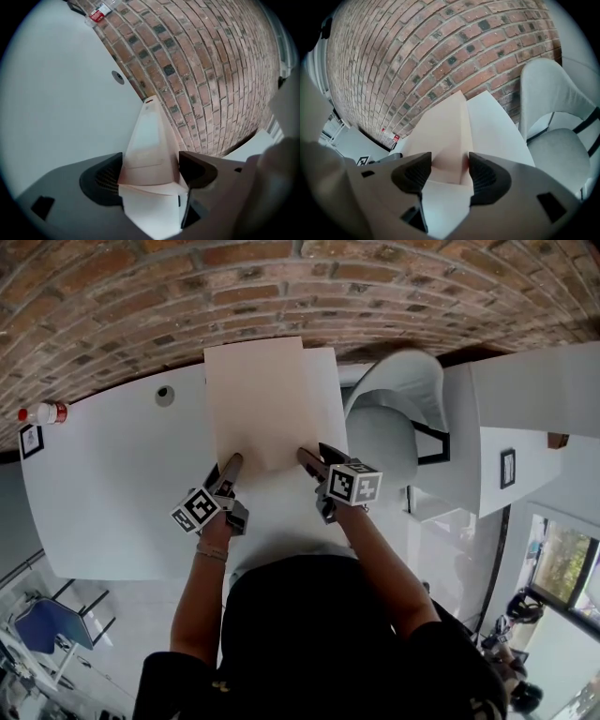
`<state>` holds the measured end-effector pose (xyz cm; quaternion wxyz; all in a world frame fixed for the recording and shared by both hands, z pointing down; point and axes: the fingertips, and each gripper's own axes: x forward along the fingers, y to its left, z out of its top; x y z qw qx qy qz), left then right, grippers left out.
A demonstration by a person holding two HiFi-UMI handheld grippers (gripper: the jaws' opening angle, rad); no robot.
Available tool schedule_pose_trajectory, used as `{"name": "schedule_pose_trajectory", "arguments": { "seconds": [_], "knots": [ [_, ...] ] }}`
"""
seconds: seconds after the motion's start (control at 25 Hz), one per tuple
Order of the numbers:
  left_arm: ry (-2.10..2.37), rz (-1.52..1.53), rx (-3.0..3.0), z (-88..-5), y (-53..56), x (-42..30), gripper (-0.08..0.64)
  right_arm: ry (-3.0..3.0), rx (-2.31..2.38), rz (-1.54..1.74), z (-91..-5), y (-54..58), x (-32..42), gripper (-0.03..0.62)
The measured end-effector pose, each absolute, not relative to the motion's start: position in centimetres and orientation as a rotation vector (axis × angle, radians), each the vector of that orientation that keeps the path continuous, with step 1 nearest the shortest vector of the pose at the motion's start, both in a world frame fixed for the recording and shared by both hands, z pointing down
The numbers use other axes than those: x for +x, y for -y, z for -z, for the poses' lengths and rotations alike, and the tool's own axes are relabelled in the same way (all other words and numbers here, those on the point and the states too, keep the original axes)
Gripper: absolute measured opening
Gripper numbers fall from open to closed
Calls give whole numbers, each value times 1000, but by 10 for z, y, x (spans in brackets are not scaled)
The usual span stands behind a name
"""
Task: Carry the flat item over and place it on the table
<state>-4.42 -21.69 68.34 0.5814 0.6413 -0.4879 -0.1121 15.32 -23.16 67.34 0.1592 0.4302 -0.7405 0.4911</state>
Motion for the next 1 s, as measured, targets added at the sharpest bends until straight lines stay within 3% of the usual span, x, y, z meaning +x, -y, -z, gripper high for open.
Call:
{"name": "schedule_pose_trajectory", "arguments": {
  "seconds": [0.56,0.8,1.0],
  "knots": [
    [1347,-195,1736,-686,206,-71,370,2131,1309,-1240,-663,236,161,175],
    [1351,-327,1978,-641,202,-63,362,2234,1309,-990,-618,232,157,88],
    [1358,-351,2177,-589,193,-53,206,2318,1284,-813,-579,216,144,33]
  ]
}}
